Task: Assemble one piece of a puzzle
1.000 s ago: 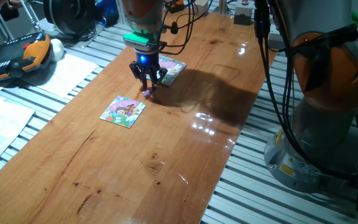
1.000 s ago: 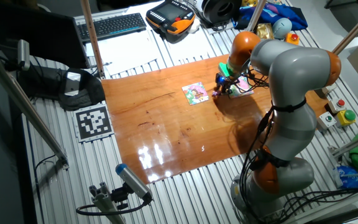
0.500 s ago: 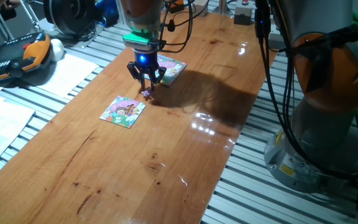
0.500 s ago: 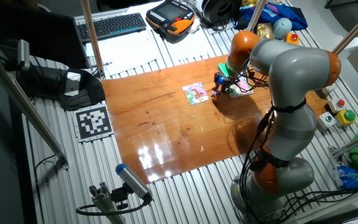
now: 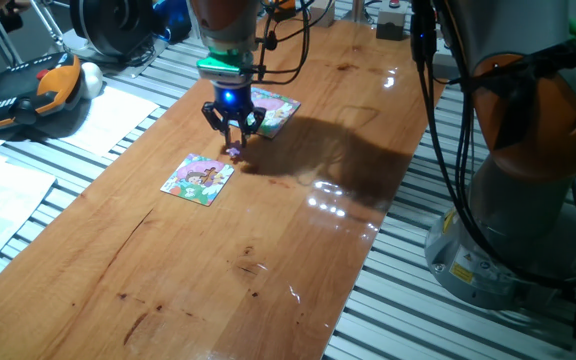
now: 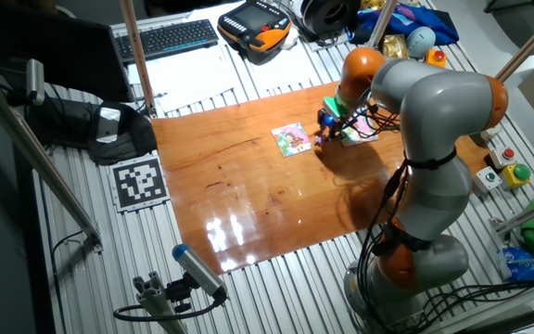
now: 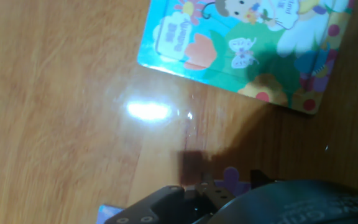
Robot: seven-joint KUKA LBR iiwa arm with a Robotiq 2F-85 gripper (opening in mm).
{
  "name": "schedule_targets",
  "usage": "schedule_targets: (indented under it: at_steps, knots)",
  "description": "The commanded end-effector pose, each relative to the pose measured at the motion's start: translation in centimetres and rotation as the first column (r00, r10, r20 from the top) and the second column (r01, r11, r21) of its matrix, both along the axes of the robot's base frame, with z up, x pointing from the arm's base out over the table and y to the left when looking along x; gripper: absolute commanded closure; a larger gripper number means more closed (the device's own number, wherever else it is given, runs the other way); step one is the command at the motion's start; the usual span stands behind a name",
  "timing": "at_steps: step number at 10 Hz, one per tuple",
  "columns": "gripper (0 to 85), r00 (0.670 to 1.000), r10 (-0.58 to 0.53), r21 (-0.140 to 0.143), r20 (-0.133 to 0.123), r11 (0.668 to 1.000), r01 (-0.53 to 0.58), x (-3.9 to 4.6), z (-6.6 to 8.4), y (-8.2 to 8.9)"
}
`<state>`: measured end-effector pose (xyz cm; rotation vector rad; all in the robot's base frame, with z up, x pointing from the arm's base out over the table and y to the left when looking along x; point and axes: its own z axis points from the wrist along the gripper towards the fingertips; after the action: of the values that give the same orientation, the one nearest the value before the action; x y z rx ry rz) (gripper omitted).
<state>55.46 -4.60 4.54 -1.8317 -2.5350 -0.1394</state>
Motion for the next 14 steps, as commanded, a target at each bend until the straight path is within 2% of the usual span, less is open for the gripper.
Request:
schedule_targets:
  at_steps: [1,4,7,12,14]
  knots:
    - [85.0,1.0,0.019,0.002,0.001,1.0,-0.019,0.01,0.0,0.0]
    - [85.0,0.992,0.125,0.005,0.014,0.992,-0.125,0.09,0.1,0.3]
    - [85.0,0.975,0.223,-0.041,0.021,0.974,-0.222,0.2,0.3,1.1]
    - [85.0,0.944,0.329,-0.088,0.017,0.941,-0.327,0.48,0.4,2.5]
    - [85.0,0.933,0.36,-0.095,0.012,0.929,-0.357,0.64,0.5,2.7]
